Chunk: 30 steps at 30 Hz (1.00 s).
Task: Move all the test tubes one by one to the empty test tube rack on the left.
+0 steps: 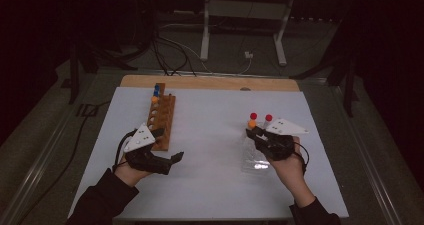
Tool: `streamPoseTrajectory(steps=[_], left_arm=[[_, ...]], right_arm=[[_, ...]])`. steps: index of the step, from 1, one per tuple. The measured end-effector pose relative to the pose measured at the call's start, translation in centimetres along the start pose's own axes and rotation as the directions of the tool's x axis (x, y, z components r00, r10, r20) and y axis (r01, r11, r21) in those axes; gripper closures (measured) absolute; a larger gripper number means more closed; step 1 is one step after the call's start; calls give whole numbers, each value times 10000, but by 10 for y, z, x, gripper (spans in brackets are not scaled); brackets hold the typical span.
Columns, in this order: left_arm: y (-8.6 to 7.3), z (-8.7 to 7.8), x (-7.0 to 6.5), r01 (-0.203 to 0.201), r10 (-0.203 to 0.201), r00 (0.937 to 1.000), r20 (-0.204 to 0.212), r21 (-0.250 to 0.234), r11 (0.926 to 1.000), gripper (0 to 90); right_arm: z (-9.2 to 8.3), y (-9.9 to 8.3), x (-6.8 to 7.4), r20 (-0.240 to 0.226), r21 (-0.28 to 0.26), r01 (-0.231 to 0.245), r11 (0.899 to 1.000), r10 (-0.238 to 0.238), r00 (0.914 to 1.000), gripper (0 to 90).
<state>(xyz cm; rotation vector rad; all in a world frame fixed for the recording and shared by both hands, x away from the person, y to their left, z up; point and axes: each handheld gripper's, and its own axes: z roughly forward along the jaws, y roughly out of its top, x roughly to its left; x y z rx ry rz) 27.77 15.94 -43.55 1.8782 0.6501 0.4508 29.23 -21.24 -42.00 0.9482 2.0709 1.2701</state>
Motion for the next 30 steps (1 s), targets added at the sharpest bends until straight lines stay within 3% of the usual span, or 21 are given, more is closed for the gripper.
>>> streamPoseTrajectory(steps=[6,10,16,22,30], left_arm=[[6,1,-13,-165,164,9987,481,18,9999,17],[11,3,-25,-443,442,9945,951,-8,9990,19],[18,11,-36,-523,525,9867,1539,-54,9986,30],[23,22,-42,-741,748,9816,1757,-105,9972,71],[26,39,-47,-920,927,9716,2178,-134,9957,242]], right_arm=[[9,-2,25,-852,293,354,9989,-328,9958,753],[18,-6,40,-1379,611,595,9964,-506,9892,753],[27,-12,57,-1963,911,836,9923,-644,9784,753],[31,-15,71,-2365,1043,1136,9880,-863,9678,753],[31,-15,79,-2712,1053,1246,9866,-920,9581,753]])
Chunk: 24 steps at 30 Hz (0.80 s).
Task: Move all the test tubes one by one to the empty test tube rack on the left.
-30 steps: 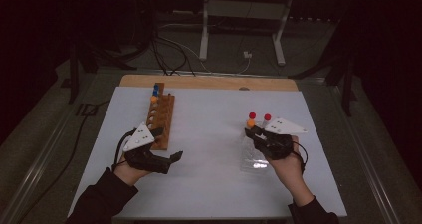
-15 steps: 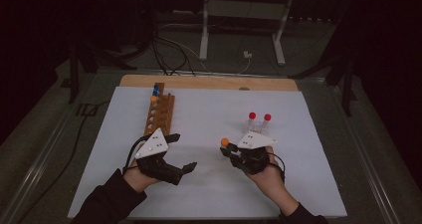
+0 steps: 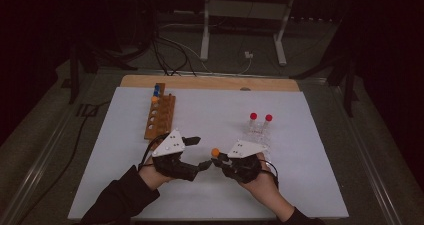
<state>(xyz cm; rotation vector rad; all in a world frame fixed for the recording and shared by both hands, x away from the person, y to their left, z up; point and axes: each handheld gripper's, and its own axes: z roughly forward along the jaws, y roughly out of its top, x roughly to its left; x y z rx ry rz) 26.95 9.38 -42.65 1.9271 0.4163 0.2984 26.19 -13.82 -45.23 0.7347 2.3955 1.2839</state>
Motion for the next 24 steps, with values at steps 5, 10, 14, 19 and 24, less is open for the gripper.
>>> streamPoseTrajectory(steps=[5,10,14,19,24], left_arm=[[0,11,-1,-101,100,9999,103,24,9999,347],[0,19,-2,-287,286,9995,159,68,9996,492],[0,23,-2,-375,370,9988,330,165,9992,596],[-2,26,-1,-539,530,9979,372,228,9983,689],[-2,26,1,-536,525,9977,439,228,9983,712]], right_arm=[[0,0,2,-64,16,27,10000,-27,10000,753],[-1,1,2,-111,-3,11,10000,-11,9999,753],[-2,1,1,-94,-22,10,10000,-10,10000,753],[-2,1,0,-94,-26,-3,10000,2,10000,753],[-2,0,0,-68,-17,-19,10000,19,10000,753]])
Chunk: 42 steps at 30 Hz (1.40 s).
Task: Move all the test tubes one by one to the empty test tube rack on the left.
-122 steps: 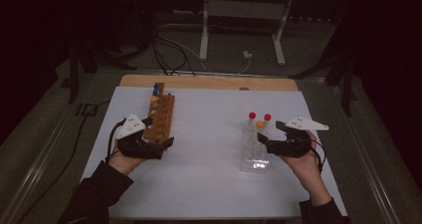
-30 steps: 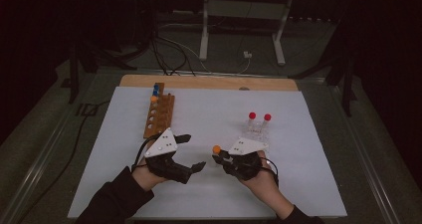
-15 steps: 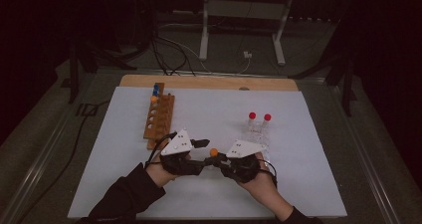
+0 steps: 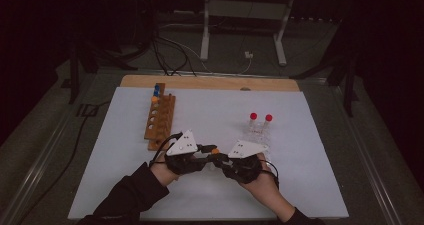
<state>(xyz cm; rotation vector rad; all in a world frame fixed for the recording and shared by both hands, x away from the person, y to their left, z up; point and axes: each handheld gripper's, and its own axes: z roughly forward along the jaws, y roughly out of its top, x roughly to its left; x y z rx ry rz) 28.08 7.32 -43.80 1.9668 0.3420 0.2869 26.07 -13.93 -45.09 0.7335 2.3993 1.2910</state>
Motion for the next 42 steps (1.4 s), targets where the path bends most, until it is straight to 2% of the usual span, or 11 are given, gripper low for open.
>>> streamPoseTrajectory(steps=[6,8,13,16,21,26,27,29,34,38,42], left_arm=[[2,-2,2,123,-122,9998,137,-58,9999,719],[4,-4,4,53,-53,10000,14,-25,10000,719],[10,-12,8,143,-144,9998,-107,-137,9998,720],[13,-19,12,146,-153,9995,-262,-238,9996,720],[20,-33,20,241,-266,9978,-600,-423,9988,720],[28,-50,32,328,-398,9935,-1068,-667,9972,719],[30,-54,34,333,-417,9920,-1194,-714,9969,720],[33,-60,39,365,-471,9896,-1360,-791,9962,720],[38,-75,52,402,-589,9783,-1988,-967,9945,719],[40,-84,64,469,-760,9650,-2511,-1199,9917,720],[41,-92,77,475,-840,9467,-3110,-1234,9912,720]], right_arm=[[-1,0,-2,-233,-86,-228,9997,226,9995,719],[-2,1,-4,-178,-146,-325,9994,323,9993,617],[-12,2,-12,180,-489,-501,9975,510,9985,474],[-18,1,-18,450,-652,-634,9959,664,9968,350],[-27,-1,-28,956,-966,-954,9907,1047,9899,158],[-36,-2,-37,1190,-1270,-1321,9831,1473,9819,71],[-37,-2,-39,1070,-1258,-1383,9824,1520,9826,35],[-39,-3,-41,1021,-1304,-1442,9809,1580,9822,29],[-43,-4,-45,742,-1459,-1526,9775,1646,9836,0],[-46,-4,-46,505,-1629,-1478,9755,1579,9862,0],[-48,-4,-48,515,-1802,-1520,9718,1636,9852,0]])
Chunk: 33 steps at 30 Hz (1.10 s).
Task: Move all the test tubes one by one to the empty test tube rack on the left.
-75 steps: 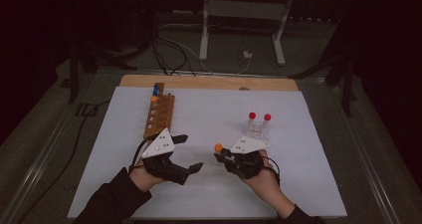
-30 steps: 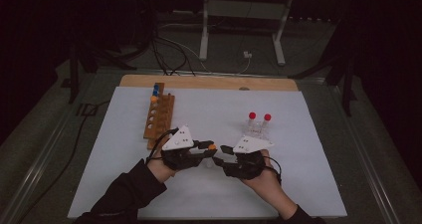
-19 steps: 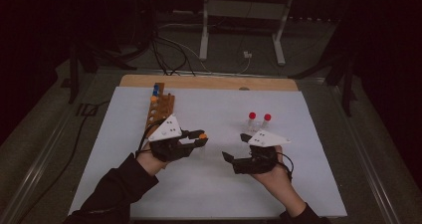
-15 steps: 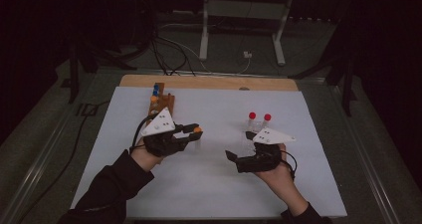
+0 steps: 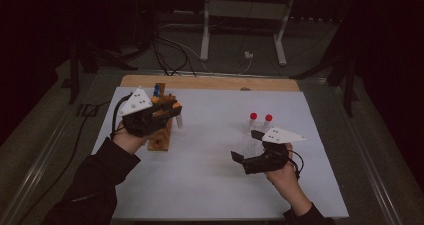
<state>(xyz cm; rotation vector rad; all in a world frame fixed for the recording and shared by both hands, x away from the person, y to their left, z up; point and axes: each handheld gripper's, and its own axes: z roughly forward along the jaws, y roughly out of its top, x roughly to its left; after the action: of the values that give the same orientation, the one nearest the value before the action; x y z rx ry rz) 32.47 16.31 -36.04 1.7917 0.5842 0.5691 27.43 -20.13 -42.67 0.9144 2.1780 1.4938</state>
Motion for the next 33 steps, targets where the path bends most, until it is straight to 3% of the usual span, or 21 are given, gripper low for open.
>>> streamPoseTrajectory(steps=[5,11,15,21,28,33], left_arm=[[-2,0,19,217,-218,9971,-727,-17,9998,719],[-11,4,39,568,-554,9868,-1522,46,9984,719],[-18,5,50,679,-621,9767,-2056,212,9975,719],[-25,4,65,773,-680,9571,-2818,220,9968,719],[-37,9,75,929,-757,9403,-3318,361,9950,719],[-48,15,79,1320,-1112,9362,-3335,402,9904,720]], right_arm=[[-1,0,-1,-110,-117,-42,9999,41,9999,0],[-3,-1,-2,46,-448,-6,9990,8,10000,0],[-5,-1,-3,131,-596,66,9982,-59,9999,0],[-1,-2,-5,-25,-318,101,9994,-102,9999,0],[-1,-2,-4,8,-298,214,9993,-214,9998,0],[-1,-2,-3,-93,-348,359,9988,-362,9993,0]])
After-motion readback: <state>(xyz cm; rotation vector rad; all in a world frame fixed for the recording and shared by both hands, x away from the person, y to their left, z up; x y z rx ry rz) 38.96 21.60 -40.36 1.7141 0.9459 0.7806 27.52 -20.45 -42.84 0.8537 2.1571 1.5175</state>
